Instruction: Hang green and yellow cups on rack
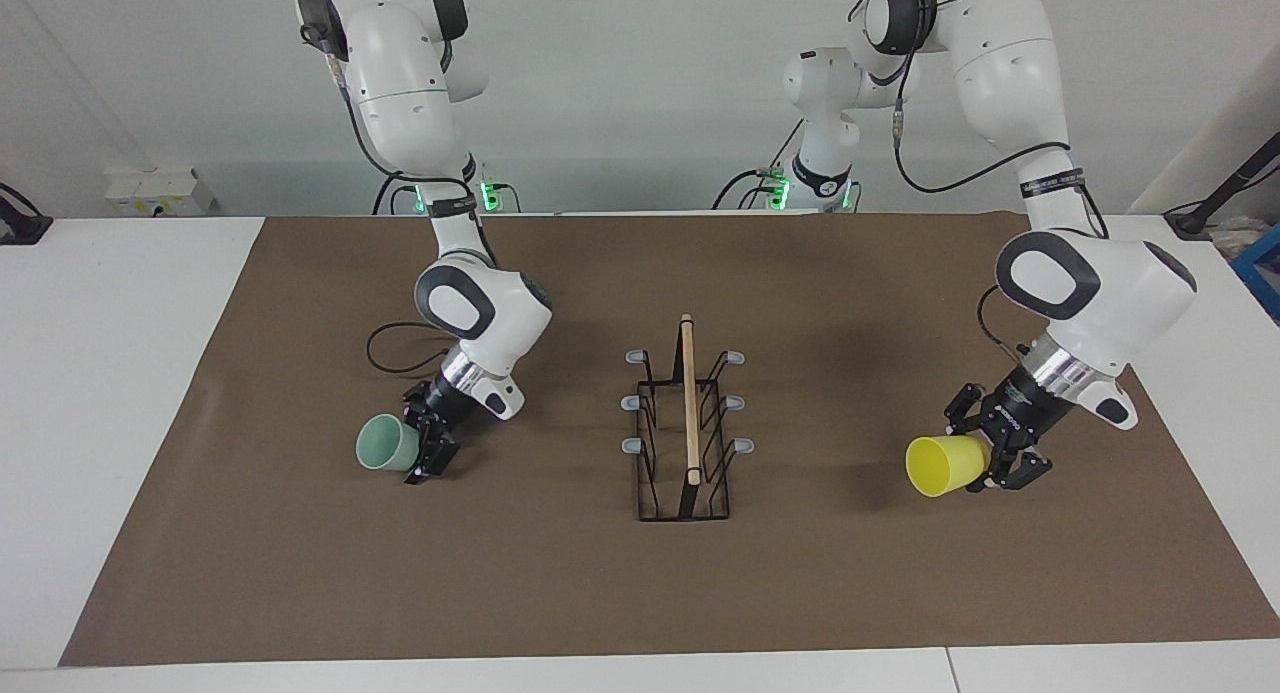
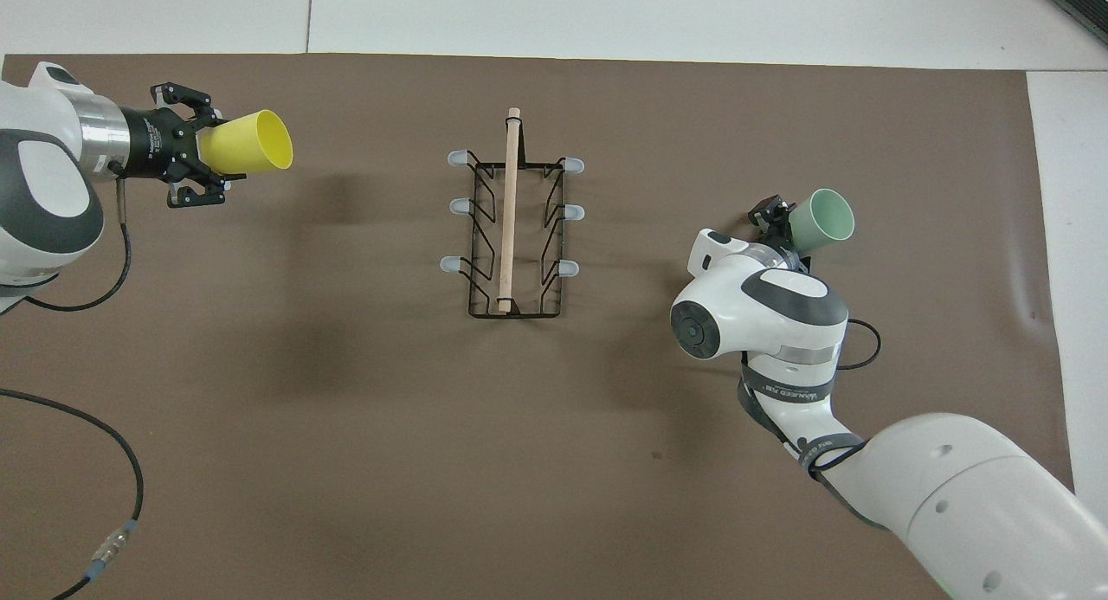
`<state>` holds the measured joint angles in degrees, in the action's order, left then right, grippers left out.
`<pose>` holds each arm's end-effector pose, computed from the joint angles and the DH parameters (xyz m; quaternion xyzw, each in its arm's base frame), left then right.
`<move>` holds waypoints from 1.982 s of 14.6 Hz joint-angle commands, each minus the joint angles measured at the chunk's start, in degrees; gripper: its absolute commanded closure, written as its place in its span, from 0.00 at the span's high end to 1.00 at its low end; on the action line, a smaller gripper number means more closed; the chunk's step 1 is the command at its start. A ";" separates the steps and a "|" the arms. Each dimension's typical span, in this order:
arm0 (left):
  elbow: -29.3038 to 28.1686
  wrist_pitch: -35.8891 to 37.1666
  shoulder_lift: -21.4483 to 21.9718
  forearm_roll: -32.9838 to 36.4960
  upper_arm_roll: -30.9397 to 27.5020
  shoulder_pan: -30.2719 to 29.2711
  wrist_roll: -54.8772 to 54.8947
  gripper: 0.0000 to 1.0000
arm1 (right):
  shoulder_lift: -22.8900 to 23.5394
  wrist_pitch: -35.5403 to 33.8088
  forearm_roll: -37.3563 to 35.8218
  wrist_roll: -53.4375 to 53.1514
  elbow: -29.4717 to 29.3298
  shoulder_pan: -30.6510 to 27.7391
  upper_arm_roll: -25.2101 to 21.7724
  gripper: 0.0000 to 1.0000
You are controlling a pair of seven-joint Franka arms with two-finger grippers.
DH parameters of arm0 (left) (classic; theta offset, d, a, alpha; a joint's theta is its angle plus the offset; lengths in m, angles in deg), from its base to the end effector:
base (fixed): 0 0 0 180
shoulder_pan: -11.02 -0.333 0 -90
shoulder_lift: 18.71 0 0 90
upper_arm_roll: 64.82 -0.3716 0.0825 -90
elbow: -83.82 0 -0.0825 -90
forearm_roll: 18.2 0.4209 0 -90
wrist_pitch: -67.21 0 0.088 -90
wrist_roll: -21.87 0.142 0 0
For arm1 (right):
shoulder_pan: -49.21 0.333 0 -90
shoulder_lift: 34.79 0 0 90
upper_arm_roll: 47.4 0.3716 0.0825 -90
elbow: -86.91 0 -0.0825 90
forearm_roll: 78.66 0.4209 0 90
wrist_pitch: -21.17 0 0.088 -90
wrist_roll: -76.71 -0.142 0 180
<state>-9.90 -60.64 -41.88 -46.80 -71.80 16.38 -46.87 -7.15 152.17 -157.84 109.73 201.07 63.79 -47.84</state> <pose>0.7516 -0.0176 0.4096 0.7207 0.6609 -0.0229 0.2082 0.6538 0.1148 0.2132 0.5175 0.7297 -0.1445 0.4229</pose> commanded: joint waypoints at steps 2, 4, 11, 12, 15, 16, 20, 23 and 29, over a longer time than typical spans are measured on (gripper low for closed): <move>-1.63 5.84 6.02 14.50 -0.85 6.05 -0.26 0.00 | -0.40 0.93 -2.56 -1.12 0.98 -1.30 0.45 0.00; -1.72 9.09 7.78 20.92 -0.85 10.00 -0.61 0.00 | -0.40 0.67 -2.56 -0.77 0.81 -1.30 0.45 0.00; -1.90 11.21 9.28 44.40 -0.85 24.33 -9.39 0.00 | -1.53 -2.15 -0.45 1.52 -0.34 -0.77 0.54 0.00; -2.07 11.04 9.37 47.12 -0.85 26.00 -9.92 0.00 | -2.32 -2.15 0.16 2.04 -0.42 -1.03 0.54 0.00; -4.61 10.69 10.77 55.21 -0.85 31.01 -11.58 0.00 | -5.40 -2.06 10.76 6.69 -2.00 -1.74 0.54 0.00; -5.67 10.68 11.30 57.41 -0.76 32.33 -13.34 0.00 | -6.10 -2.06 13.84 7.92 -2.88 -2.09 0.54 0.00; -10.41 10.60 13.58 59.70 -0.76 36.99 -15.80 0.00 | -9.97 -1.88 29.04 7.50 -4.46 -2.36 0.54 0.00; -13.32 9.63 15.08 60.33 -0.59 39.02 -19.49 0.32 | -11.99 -1.71 38.62 7.59 -5.60 -2.36 0.54 0.00; -10.26 10.51 14.38 57.80 -0.32 37.97 -10.66 1.00 | -15.42 3.29 61.05 7.67 -6.14 -1.39 1.76 0.00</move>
<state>-19.91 -50.17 -28.89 12.14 -71.81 54.71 -62.33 -20.86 153.49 -101.49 116.35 194.49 63.00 -47.07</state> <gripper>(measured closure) 0.009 0.339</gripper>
